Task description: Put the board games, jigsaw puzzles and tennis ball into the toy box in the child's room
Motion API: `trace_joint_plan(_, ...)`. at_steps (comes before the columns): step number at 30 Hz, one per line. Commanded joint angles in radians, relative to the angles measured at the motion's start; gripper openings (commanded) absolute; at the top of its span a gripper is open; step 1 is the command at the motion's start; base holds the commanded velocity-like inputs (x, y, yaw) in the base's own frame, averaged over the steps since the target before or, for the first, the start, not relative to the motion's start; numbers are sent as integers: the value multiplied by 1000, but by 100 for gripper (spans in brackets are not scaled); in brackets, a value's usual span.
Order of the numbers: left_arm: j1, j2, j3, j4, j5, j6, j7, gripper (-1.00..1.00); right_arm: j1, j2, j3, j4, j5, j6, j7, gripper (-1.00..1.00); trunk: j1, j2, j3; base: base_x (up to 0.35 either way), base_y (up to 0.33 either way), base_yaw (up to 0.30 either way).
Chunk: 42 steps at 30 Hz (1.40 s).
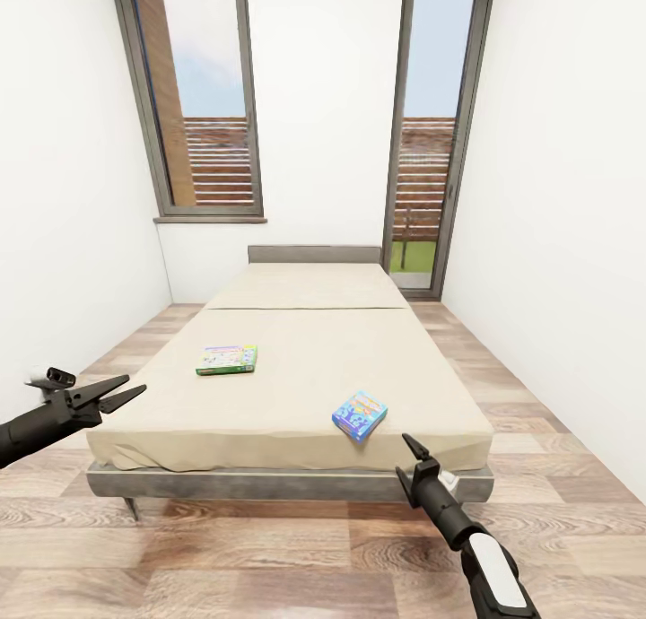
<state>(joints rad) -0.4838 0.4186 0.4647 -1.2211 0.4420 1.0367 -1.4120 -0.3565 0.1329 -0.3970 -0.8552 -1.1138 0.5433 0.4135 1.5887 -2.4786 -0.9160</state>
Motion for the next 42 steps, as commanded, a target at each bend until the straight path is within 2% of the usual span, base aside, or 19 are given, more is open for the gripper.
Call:
trace_joint_plan(1,-1,0,0,0,1,10,-2,100,-1,1,-5,0,-5,5,-15,100,0,0,-1,0,0,0)
trace_joint_plan(5,-1,0,0,0,1,10,-2,100,-1,1,-5,2,-7,-10,-52,100,0,0,-1,0,0,0)
trace_joint_plan(10,0,0,0,0,1,10,-2,100,-1,3,-4,3,-11,-25,-76,100,12,-22,-18,0,0,0)
trace_joint_plan(37,0,0,-1,-2,2,10,-8,100,-2,4,3,7,-12,-28,-81,100,13,-22,-22,27,34,0)
trace_joint_plan(40,1,-3,-16,-22,2,10,-55,100,-3,4,3,7,-12,-28,-81,100,13,-22,-22,13,14,0)
trace_joint_plan(42,1,-5,-66,-63,0,10,-113,100,-6,4,4,7,-12,-28,-81,100,13,-22,-22,6,6,0)
